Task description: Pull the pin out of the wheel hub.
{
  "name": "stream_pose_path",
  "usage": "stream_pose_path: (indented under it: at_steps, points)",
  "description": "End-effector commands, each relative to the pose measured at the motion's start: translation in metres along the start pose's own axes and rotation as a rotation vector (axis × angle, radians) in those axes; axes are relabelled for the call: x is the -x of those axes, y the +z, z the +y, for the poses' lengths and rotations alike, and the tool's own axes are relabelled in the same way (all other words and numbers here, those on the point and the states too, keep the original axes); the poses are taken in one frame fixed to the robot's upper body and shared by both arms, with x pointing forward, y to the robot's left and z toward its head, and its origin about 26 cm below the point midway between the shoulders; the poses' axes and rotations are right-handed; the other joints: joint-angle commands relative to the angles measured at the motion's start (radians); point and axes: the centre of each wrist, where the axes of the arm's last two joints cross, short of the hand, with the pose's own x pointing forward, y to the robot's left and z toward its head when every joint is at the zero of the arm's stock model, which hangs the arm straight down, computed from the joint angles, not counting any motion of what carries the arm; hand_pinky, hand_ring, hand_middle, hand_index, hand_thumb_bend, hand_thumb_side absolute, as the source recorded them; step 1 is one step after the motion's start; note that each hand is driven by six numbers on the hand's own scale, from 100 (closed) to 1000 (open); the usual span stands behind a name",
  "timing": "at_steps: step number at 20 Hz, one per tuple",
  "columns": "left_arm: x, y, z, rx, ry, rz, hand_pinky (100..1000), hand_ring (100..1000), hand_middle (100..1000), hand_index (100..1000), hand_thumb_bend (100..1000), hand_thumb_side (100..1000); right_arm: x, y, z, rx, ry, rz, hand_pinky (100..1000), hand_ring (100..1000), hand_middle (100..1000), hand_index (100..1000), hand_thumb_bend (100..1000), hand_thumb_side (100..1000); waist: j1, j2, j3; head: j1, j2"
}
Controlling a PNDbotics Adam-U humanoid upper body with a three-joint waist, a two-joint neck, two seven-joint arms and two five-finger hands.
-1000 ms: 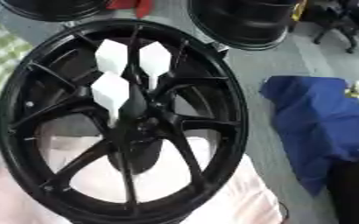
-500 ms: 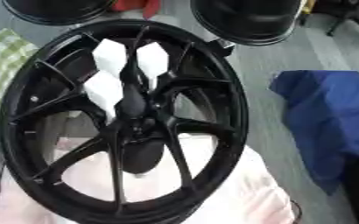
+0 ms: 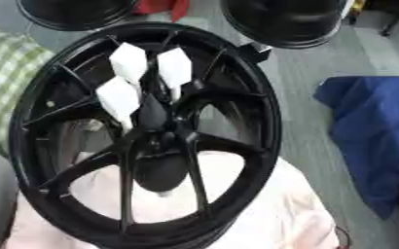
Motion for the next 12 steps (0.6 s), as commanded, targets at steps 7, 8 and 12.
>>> stream_pose_path:
  at_steps: [7,8,12]
  points:
    - [-0.015,-0.012,-0.001,0.051,-0.011,-0.068,898,624,563,802,175,611,-0.007,-0.021,0.065,-0.085,-0.277,-0.306,808,780,680,782,124,312,0.003,-0.019,-0.003,0.012,0.008]
    - [-0.016,-0.013,-0.002,0.057,-0.01,-0.072,898,624,563,802,175,611,-0.009,-0.023,0.076,-0.092,-0.316,-0.321,807,776,674,778,122,310,0.003,-0.019,-0.002,0.013,0.008]
    - [-0.02,-0.018,-0.004,0.079,-0.012,-0.095,897,624,563,801,178,603,-0.017,-0.034,0.103,-0.137,-0.411,-0.334,808,771,667,775,100,301,0.006,-0.017,0.001,0.021,0.005]
